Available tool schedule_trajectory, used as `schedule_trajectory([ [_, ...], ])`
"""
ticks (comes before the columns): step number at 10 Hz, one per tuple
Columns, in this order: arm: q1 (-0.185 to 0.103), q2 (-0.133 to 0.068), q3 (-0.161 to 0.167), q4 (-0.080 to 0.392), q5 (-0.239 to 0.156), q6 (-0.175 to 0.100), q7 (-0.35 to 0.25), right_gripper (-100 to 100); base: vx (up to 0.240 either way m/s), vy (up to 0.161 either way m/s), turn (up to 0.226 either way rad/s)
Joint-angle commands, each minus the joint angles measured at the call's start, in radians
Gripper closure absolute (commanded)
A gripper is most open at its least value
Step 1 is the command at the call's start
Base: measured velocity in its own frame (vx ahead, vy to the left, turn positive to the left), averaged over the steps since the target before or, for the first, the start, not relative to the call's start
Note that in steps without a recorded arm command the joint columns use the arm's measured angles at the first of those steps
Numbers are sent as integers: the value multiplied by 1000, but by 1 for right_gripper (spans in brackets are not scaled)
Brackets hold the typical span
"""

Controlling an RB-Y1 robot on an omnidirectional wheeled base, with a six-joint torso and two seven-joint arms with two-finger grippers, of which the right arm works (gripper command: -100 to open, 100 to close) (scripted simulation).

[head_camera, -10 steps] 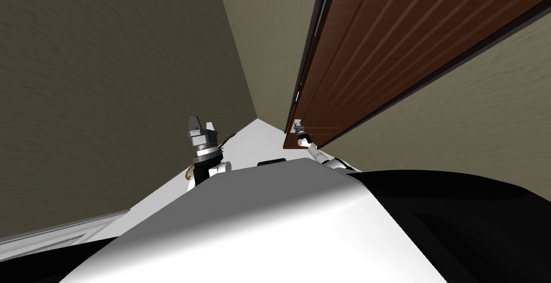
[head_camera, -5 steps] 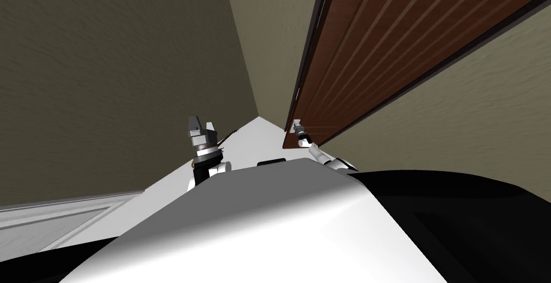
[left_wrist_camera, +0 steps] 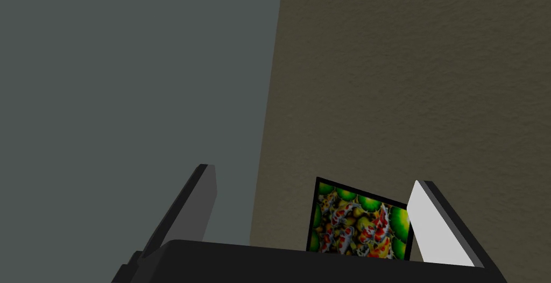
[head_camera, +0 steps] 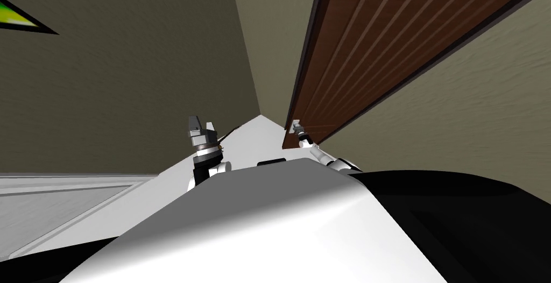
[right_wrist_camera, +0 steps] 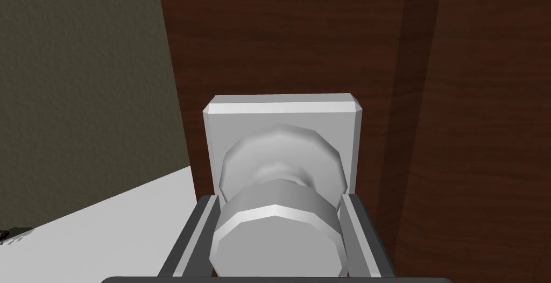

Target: Pull the door open

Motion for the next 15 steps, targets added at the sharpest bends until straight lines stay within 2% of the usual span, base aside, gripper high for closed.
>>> schedule_trajectory([
  [1,0,0,0,0,0,0,0,100,-88,-28,21],
  [2,10,-16,22,-11,3,-8,-17,100,-115,-72,83],
  [3,12,-21,27,-15,4,-10,-22,100,-153,-85,90],
  [6,24,-53,61,-37,9,-28,-52,100,-179,-76,85],
  [8,34,-80,90,-56,13,-42,-77,100,-168,-87,83],
  [12,48,-116,128,-80,19,-62,-110,100,-168,-72,74],
  [13,42,-110,124,-70,19,-60,-107,100,-80,-21,18],
  [14,51,-130,145,-79,23,-75,-126,100,-122,-54,91],
  [15,53,-136,151,-81,24,-80,-132,100,-143,-99,104],
])
